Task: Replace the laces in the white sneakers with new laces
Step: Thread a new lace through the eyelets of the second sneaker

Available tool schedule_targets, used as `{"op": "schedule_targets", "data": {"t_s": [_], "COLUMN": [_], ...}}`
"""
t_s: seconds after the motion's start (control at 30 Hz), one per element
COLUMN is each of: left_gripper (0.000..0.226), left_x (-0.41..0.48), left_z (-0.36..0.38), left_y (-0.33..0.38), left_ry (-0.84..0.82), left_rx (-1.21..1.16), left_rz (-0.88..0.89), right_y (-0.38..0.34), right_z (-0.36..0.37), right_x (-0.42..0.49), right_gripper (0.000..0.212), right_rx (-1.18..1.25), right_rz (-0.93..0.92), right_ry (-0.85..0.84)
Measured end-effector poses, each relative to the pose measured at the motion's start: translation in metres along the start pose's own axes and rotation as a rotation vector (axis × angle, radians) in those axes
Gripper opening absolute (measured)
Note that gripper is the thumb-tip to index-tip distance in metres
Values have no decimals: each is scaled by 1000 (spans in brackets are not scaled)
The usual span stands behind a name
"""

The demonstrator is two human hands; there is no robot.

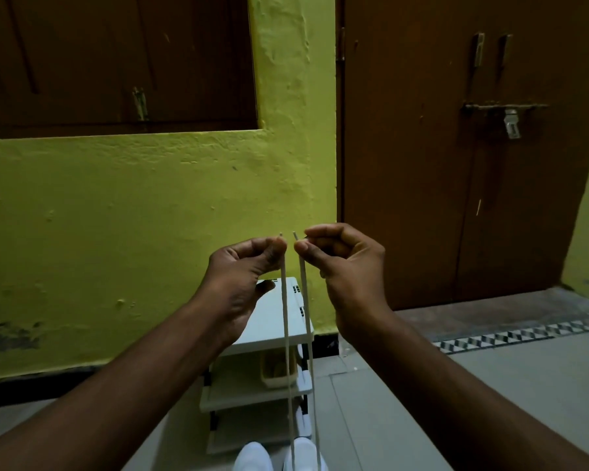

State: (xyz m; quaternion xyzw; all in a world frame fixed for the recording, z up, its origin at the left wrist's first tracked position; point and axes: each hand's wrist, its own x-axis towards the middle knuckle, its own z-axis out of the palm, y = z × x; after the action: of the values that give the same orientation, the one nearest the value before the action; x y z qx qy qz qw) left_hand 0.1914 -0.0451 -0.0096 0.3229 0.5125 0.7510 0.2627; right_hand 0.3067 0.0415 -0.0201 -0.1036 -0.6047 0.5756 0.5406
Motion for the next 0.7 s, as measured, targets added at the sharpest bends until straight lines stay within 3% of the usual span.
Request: {"op": "schedule_targets", "data": {"t_s": [0.3, 0.43, 0.5, 0.6, 0.7], "left_gripper": [29, 6, 6, 5, 5], "left_x": [5, 3, 0, -7, -6], "left_z": [-17, -31, -37, -44, -55], "left_y": [-27, -61, -85, -128, -185], "left_ry": [-23, -77, -152, -285, -374], "left_rx": [19, 322, 460, 613, 794], "left_rz": [-51, -6, -2, -110, -204], "right_y": [34, 67, 94, 143, 196], "right_z": [-14, -28, -38, -55, -73], "right_x": [-8, -20, -28, -44, -65], "right_gripper": [19, 13, 9, 6, 13], "right_rx": [-63, -61, -152, -332, -434], "right_rz": [81, 181, 196, 177, 276], "right_ry": [21, -7, -31, -82, -108]}}
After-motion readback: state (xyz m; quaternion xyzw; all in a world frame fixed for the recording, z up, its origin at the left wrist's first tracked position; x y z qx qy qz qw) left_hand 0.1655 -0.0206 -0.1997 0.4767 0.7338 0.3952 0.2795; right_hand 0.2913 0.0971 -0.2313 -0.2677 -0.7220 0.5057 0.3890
